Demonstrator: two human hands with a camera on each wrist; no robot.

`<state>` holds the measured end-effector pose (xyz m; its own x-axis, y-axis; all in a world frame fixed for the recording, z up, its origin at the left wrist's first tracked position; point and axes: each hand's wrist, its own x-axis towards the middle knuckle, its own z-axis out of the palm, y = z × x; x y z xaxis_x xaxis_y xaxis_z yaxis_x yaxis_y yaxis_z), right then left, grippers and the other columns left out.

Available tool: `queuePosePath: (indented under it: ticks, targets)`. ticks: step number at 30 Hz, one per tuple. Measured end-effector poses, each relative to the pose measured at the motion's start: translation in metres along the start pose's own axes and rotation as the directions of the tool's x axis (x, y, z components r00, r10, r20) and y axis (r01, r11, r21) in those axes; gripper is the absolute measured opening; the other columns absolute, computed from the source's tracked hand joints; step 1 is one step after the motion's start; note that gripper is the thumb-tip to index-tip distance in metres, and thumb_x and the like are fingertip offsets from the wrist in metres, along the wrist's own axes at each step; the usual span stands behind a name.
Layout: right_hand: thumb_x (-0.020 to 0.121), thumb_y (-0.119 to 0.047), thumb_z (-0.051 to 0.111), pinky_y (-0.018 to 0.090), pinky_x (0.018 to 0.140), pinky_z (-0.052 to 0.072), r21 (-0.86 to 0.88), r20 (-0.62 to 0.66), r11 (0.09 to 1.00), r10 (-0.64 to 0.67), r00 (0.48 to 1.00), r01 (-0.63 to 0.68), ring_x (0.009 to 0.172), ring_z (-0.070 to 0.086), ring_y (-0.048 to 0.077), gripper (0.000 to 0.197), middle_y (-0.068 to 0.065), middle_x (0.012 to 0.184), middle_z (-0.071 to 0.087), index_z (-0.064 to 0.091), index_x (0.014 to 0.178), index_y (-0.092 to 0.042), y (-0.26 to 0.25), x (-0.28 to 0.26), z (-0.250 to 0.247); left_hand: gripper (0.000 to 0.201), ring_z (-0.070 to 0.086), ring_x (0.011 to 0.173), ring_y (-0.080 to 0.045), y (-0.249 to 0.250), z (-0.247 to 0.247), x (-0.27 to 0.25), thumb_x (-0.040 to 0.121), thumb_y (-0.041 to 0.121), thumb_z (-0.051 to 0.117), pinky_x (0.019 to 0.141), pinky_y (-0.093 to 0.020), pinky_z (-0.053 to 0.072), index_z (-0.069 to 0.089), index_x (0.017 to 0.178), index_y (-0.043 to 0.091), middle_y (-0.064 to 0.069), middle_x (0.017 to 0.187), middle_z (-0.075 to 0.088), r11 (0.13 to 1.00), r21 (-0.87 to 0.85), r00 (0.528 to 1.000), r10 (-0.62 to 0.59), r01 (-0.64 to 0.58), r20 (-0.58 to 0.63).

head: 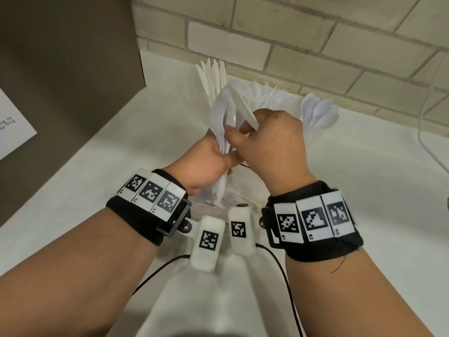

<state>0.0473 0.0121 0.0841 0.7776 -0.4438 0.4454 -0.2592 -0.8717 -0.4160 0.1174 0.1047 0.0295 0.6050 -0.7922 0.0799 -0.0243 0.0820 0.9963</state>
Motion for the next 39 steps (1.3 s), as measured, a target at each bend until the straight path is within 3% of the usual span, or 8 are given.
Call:
queuePosePath:
  ticks: [6,11,15,22,27,33,36,39]
  targets:
    - [0.085,-0.027,0.067,0.022,0.057,0.043,0.383,0.069,0.907,0.164,0.984,-0.178,0.057,0.054,0.008,0.023,-0.004,0.061,0.058,0.062,0.074,-0.008,0.002,0.005,-0.001,0.04,0.058,0.073,-0.005,-0.004,-0.003,0.001,0.075,0.026,0.066,0.061,-0.026,0.046,0.058,0.112,0.012,0.005,0.088,0.065,0.997,-0.035,0.997,-0.068,0.067,-0.024]
    - [0.096,-0.016,0.048,0.031,0.06,0.046,0.704,-0.225,0.709,0.283,0.932,-0.046,0.055,0.057,0.01,0.014,-0.004,0.066,0.071,0.042,0.085,-0.021,-0.001,0.01,-0.016,0.007,0.049,0.063,-0.012,-0.01,-0.007,0.0,0.086,0.015,0.066,0.062,-0.031,0.046,0.061,0.087,0.011,-0.001,0.069,0.052,0.991,-0.054,0.992,-0.118,0.12,0.032]
    - [0.1,-0.018,0.039,0.029,0.052,0.046,0.739,-0.378,0.67,0.335,0.863,0.063,0.053,0.05,0.015,0.014,-0.007,0.059,0.052,0.038,0.088,-0.027,0.01,0.021,-0.037,0.015,0.051,0.064,-0.01,-0.011,-0.012,-0.003,0.093,0.014,0.056,0.067,-0.028,0.048,0.061,0.106,0.013,0.003,0.071,0.051,0.917,-0.324,0.97,-0.193,0.232,0.148]
    - [0.085,-0.045,0.067,0.028,0.059,0.042,0.56,0.111,0.737,0.386,0.916,-0.378,0.059,0.051,0.011,0.022,-0.007,0.069,0.057,0.059,0.076,-0.026,0.022,0.013,-0.025,0.043,0.061,0.082,-0.015,-0.013,-0.023,-0.003,0.073,0.03,0.078,0.086,-0.04,0.05,0.067,0.112,0.016,0.003,0.082,0.06,0.843,-0.438,0.908,-0.128,0.312,0.4]
    - [0.081,-0.045,0.071,0.011,0.043,0.038,0.6,0.343,0.676,0.266,0.901,-0.428,0.048,0.057,0.0,0.038,-0.001,0.081,0.066,0.07,0.103,-0.015,0.014,0.002,-0.024,0.038,0.059,0.081,-0.017,-0.012,-0.024,-0.004,0.074,0.029,0.076,0.09,-0.044,0.046,0.067,0.108,0.015,0.001,0.083,0.057,0.826,-0.446,0.882,-0.123,0.345,0.454]
    - [0.087,-0.043,0.065,0.011,0.044,0.04,0.571,0.32,0.741,0.194,0.927,-0.352,0.049,0.06,0.0,0.032,-0.007,0.065,0.063,0.069,0.095,-0.012,0.009,0.003,-0.015,0.018,0.049,0.068,-0.009,-0.009,-0.022,-0.006,0.079,0.027,0.072,0.07,-0.029,0.042,0.07,0.095,0.02,0.002,0.079,0.051,0.792,-0.498,0.884,-0.108,0.352,0.454]
    - [0.094,-0.039,0.057,0.034,0.058,0.054,0.48,0.201,0.837,0.186,0.962,-0.262,0.058,0.064,0.014,0.04,0.006,0.061,0.063,0.064,0.075,-0.004,0.012,0.007,-0.005,0.015,0.053,0.066,-0.009,-0.006,-0.016,-0.009,0.085,0.021,0.06,0.067,-0.027,0.048,0.073,0.091,0.021,0.0,0.078,0.058,0.85,-0.43,0.917,-0.138,0.304,0.375]
    - [0.095,-0.042,0.053,0.029,0.059,0.044,0.495,0.174,0.819,0.233,0.957,-0.289,0.056,0.056,0.007,0.039,-0.001,0.067,0.061,0.065,0.089,-0.006,0.015,0.01,-0.003,0.013,0.064,0.065,-0.015,0.004,-0.007,-0.011,0.088,0.017,0.055,0.067,-0.029,0.057,0.065,0.081,0.011,-0.002,0.068,0.059,0.939,-0.227,0.953,-0.212,0.26,0.214]
